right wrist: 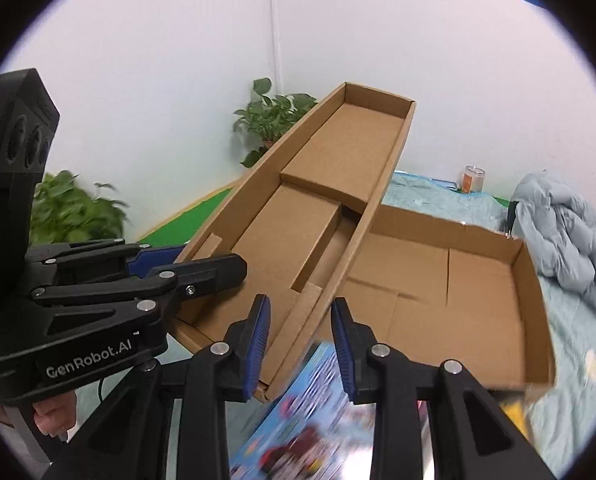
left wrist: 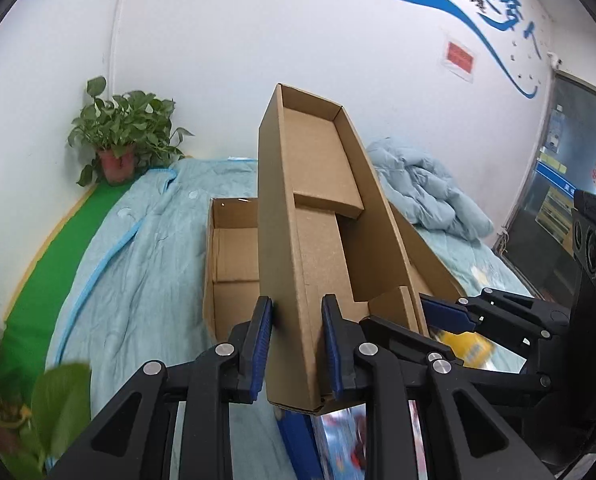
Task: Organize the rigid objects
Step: 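Lower the insert into the large open box and open both grippers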
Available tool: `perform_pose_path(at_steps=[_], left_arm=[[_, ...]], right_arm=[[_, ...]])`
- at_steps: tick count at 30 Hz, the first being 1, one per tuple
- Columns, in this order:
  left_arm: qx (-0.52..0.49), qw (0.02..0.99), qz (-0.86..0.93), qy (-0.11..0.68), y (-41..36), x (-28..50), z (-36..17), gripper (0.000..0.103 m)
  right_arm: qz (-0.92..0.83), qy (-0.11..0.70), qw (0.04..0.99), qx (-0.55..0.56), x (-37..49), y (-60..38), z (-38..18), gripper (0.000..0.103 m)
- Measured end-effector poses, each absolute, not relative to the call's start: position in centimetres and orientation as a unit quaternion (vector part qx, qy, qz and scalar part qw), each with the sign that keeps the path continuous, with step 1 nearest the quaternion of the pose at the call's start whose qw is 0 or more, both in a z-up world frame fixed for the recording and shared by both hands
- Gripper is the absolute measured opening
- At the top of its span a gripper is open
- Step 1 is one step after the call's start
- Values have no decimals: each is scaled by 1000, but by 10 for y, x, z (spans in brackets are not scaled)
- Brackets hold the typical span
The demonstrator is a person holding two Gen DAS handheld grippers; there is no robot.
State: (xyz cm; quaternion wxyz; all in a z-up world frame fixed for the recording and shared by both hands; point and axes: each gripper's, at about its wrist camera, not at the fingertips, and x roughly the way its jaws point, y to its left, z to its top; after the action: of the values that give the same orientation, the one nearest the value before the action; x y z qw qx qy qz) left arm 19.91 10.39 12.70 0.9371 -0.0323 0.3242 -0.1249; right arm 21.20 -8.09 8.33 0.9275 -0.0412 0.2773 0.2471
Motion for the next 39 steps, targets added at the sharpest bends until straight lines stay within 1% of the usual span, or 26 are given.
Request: perform_pose_path(at_steps=[4, 6, 11, 16, 20, 25, 26, 28, 29, 33, 36, 39], left_arm=[[-39, 929, -116, 349, 103, 252, 128, 22], [-45, 924, -111, 364, 103, 277, 120, 22], [-63, 905, -99, 410, 117, 318, 75, 23], [-80, 885, -88, 451, 122, 349, 36, 23], [-91, 877, -85, 464, 136, 358, 6, 23], [-103, 873, -73, 471, 149, 370, -19, 23], [-105, 874, -70, 469, 151, 369, -21, 23], [-105, 875, -69, 468, 155, 367, -24, 18], [-101, 876, -64, 466, 157, 366, -25, 17], [-109, 876, -75, 464, 163, 358, -26, 17], [-103, 881, -61, 458, 167, 350, -24, 17], [-94, 898, -44, 428, 170, 336, -15, 17]], right_arm=[[254, 315, 914, -37, 257, -78, 78, 30], [259, 337, 904, -39, 277, -72, 68, 30], [273, 405, 871, -50, 321, -58, 35, 30], [279, 454, 844, -59, 351, -44, 1, 30], [282, 475, 831, -56, 367, -41, -18, 30], [291, 500, 815, -39, 383, -41, -32, 30], [294, 504, 811, -34, 386, -41, -35, 30], [296, 509, 808, -28, 388, -39, -39, 30], [297, 513, 805, -23, 393, -40, -42, 30], [308, 545, 779, 17, 404, -41, -55, 32], [316, 538, 781, 21, 399, -44, -51, 33], [313, 540, 781, 25, 398, -45, -53, 33]])
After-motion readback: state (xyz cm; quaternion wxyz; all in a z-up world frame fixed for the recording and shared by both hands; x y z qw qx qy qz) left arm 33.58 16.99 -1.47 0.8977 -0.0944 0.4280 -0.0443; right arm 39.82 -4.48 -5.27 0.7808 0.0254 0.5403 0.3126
